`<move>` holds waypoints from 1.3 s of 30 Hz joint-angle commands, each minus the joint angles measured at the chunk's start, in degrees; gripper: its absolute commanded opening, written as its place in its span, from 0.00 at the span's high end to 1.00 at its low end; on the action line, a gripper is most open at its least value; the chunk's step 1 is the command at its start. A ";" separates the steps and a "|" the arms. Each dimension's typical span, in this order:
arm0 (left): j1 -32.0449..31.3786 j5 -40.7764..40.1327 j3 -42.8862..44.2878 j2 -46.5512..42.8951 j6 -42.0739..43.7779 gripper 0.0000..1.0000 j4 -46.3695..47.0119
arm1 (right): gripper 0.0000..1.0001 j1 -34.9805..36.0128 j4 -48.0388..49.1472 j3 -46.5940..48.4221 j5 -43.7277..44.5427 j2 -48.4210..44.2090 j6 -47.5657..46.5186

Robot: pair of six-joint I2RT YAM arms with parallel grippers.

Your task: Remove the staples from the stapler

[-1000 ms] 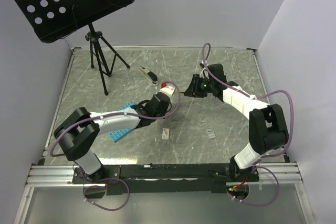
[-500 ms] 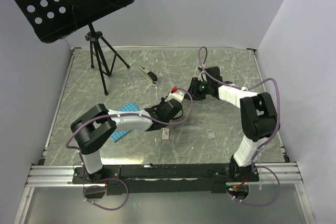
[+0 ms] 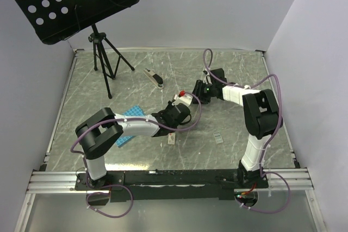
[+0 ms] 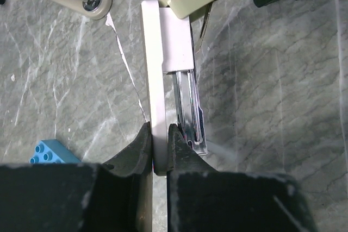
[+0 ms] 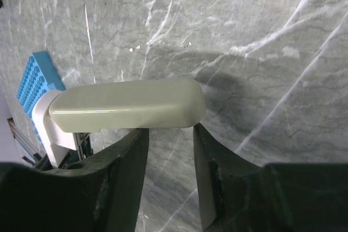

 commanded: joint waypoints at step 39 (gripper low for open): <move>2.49 22.32 2.25 -4.36 -14.02 0.99 2.12 | 0.25 0.51 24.98 -0.97 -17.06 -1.44 12.92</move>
